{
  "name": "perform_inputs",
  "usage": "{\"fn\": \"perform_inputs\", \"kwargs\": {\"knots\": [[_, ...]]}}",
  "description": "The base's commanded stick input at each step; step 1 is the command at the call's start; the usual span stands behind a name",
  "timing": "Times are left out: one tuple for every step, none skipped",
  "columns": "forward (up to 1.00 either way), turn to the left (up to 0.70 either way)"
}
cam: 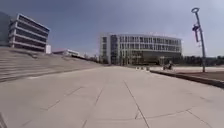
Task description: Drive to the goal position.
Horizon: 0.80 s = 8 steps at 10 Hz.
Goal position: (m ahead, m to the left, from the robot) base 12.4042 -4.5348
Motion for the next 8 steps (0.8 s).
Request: {"fn": "perform_inputs", "kwargs": {"knots": [[0.70,0.00],[0.70,0.00],[0.70,0.00],[0.70,0.00],[0.70,0.00],[0.70,0.00],[0.70,0.00],[0.70,0.00]]}}
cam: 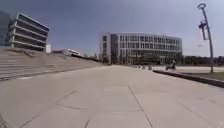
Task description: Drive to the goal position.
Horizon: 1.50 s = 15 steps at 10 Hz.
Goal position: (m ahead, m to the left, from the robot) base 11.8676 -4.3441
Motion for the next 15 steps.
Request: {"fn": "perform_inputs", "kwargs": {"knots": [[0.70,0.00],[0.70,0.00],[0.70,0.00],[0.70,0.00],[0.70,0.00],[0.70,0.00],[0.70,0.00],[0.70,0.00],[0.70,0.00],[0.70,0.00],[0.70,0.00],[0.70,0.00],[0.70,0.00],[0.70,0.00],[0.70,0.00]]}}
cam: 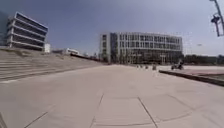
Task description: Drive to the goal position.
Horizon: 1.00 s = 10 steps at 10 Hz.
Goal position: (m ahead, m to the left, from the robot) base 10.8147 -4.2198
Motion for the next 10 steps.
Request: {"fn": "perform_inputs", "kwargs": {"knots": [[0.70,0.00],[0.70,0.00],[0.70,0.00],[0.70,0.00],[0.70,0.00],[0.70,0.00],[0.70,0.00],[0.70,0.00],[0.70,0.00],[0.70,0.00]]}}
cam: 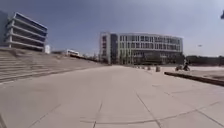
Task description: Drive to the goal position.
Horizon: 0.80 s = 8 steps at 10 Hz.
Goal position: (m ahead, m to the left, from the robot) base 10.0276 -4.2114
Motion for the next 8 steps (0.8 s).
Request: {"fn": "perform_inputs", "kwargs": {"knots": [[0.70,0.00],[0.70,0.00],[0.70,0.00],[0.70,0.00],[0.70,0.00],[0.70,0.00],[0.70,0.00],[0.70,0.00]]}}
